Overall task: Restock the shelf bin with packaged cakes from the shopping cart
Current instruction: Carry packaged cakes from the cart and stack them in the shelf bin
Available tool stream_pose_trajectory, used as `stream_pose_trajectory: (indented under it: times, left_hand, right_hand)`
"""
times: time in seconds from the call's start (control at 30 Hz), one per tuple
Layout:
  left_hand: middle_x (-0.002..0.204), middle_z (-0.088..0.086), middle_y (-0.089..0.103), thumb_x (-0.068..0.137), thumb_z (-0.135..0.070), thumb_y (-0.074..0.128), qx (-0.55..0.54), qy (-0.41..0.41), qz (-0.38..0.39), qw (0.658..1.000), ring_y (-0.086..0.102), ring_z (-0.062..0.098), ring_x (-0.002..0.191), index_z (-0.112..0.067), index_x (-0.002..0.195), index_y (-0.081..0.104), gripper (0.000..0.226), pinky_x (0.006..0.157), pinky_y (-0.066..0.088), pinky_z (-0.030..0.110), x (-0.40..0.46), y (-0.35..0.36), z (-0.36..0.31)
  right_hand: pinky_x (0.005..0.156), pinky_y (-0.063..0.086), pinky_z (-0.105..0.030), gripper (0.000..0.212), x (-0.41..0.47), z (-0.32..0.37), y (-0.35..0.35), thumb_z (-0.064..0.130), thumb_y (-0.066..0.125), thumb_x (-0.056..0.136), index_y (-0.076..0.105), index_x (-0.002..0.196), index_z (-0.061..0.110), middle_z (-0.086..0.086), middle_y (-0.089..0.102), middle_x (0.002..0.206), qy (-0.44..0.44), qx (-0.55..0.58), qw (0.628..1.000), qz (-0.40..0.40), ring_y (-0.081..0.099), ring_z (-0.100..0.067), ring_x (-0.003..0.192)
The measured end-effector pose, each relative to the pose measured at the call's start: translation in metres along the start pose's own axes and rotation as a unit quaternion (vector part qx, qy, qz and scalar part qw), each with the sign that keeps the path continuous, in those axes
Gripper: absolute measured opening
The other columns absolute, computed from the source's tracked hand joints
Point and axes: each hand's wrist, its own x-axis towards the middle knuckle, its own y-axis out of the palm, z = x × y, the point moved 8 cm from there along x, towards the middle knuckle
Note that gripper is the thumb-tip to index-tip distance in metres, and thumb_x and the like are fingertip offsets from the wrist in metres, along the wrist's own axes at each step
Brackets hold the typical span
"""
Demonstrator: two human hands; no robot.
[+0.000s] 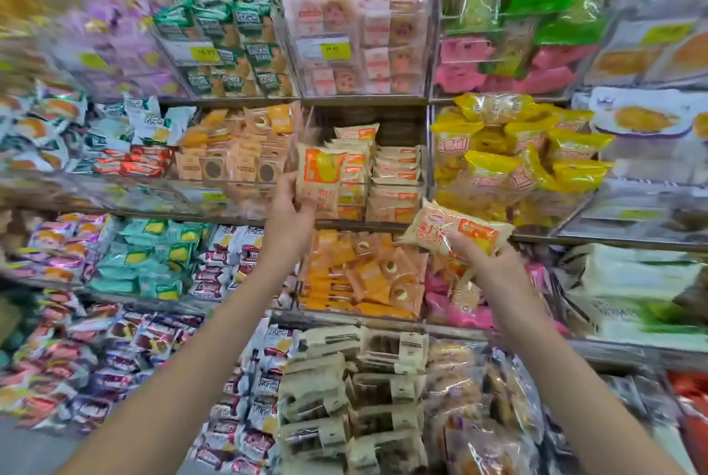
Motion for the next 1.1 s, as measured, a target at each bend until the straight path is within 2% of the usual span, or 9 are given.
stream_pose_trajectory:
  times: [0.07,0.17,0.23,0.37,0.47,0.77,0.87,0.97,1.1]
  left_hand:
    - [0.093,-0.019,0.057,0.096,-0.016,0.049,0.057,0.049,0.026,0.997,0.055,-0.007,0.083,-0.027,0.102,0.046,0.013,0.06,0.044,0.007,0.042,0.003,-0.015]
    - [0.098,-0.005,0.06,0.094,-0.014,0.048,0.197,0.102,0.106,0.969,0.059,0.013,0.087,-0.024,0.102,0.048,0.013,0.068,0.051,0.033,0.096,0.028,-0.02]
    - [0.105,0.004,0.062,0.092,-0.013,0.049,0.282,0.102,0.162,0.94,0.06,0.021,0.09,-0.02,0.109,0.05,0.018,0.072,0.052,0.039,0.12,0.046,-0.012]
    - [0.116,0.008,0.06,0.09,-0.01,0.052,0.405,0.101,0.291,0.861,0.055,0.024,0.102,-0.017,0.12,0.051,0.031,0.082,0.044,0.033,0.139,0.069,0.014]
    - [0.12,0.007,0.056,0.09,-0.014,0.055,0.47,0.086,0.367,0.798,0.05,0.022,0.1,-0.017,0.122,0.051,0.033,0.076,0.035,0.025,0.143,0.067,0.032]
    - [0.112,0.007,0.055,0.089,-0.012,0.055,0.595,0.138,0.431,0.664,0.049,0.022,0.091,-0.016,0.1,0.05,0.012,0.078,0.043,0.032,0.151,0.092,0.043]
    - [0.115,0.008,0.054,0.088,-0.014,0.056,0.576,0.13,0.448,0.671,0.048,0.022,0.093,-0.017,0.101,0.049,0.015,0.082,0.043,0.034,0.153,0.091,0.046]
    - [0.128,0.005,0.051,0.09,-0.019,0.057,0.549,0.091,0.444,0.703,0.05,0.022,0.11,-0.017,0.122,0.051,0.033,0.093,0.044,0.033,0.157,0.083,0.046]
    - [0.129,-0.006,0.05,0.093,-0.032,0.053,0.301,0.195,0.338,0.87,0.047,0.008,0.117,-0.025,0.12,0.053,0.028,0.093,0.036,0.018,0.138,0.085,-0.024]
  right_hand:
    - [0.057,0.033,-0.017,0.014,0.012,0.005,0.014,0.041,0.068,0.081,0.057,0.078,0.033,0.024,0.064,0.07,-0.002,0.005,1.0,-0.004,0.058,0.013,0.062]
    - [0.058,0.035,-0.018,0.017,0.029,0.012,0.028,0.044,0.069,0.079,0.058,0.084,0.032,0.02,0.064,0.081,-0.003,-0.008,1.0,-0.007,0.057,0.007,0.073]
    - [0.059,0.035,-0.018,0.018,0.04,0.016,0.033,0.045,0.069,0.078,0.056,0.085,0.034,0.021,0.063,0.085,-0.007,-0.014,1.0,-0.012,0.056,0.005,0.077]
    - [0.06,0.035,-0.016,0.018,0.053,0.019,0.042,0.046,0.069,0.078,0.054,0.081,0.037,0.024,0.061,0.081,-0.014,-0.015,1.0,-0.011,0.055,0.009,0.076]
    - [0.06,0.035,-0.015,0.018,0.059,0.014,0.044,0.045,0.069,0.078,0.054,0.083,0.037,0.024,0.062,0.08,-0.006,-0.019,1.0,-0.007,0.056,0.01,0.073]
    - [0.051,0.035,-0.006,0.013,0.076,0.01,0.053,0.04,0.068,0.081,0.057,0.084,0.034,0.024,0.062,0.077,0.007,-0.016,1.0,0.01,0.059,0.016,0.063]
    - [0.052,0.038,-0.008,0.014,0.082,0.013,0.053,0.039,0.068,0.081,0.057,0.088,0.033,0.019,0.065,0.088,0.002,-0.011,1.0,0.011,0.059,0.01,0.072]
    - [0.051,0.043,-0.007,0.019,0.086,0.018,0.055,0.039,0.069,0.081,0.058,0.094,0.032,0.015,0.067,0.094,-0.008,-0.014,0.999,0.033,0.062,0.008,0.078]
    - [0.055,0.044,-0.002,0.039,0.09,0.031,0.063,0.04,0.07,0.079,0.053,0.114,0.031,0.016,0.065,0.102,-0.041,-0.053,0.993,0.096,0.062,0.012,0.082]
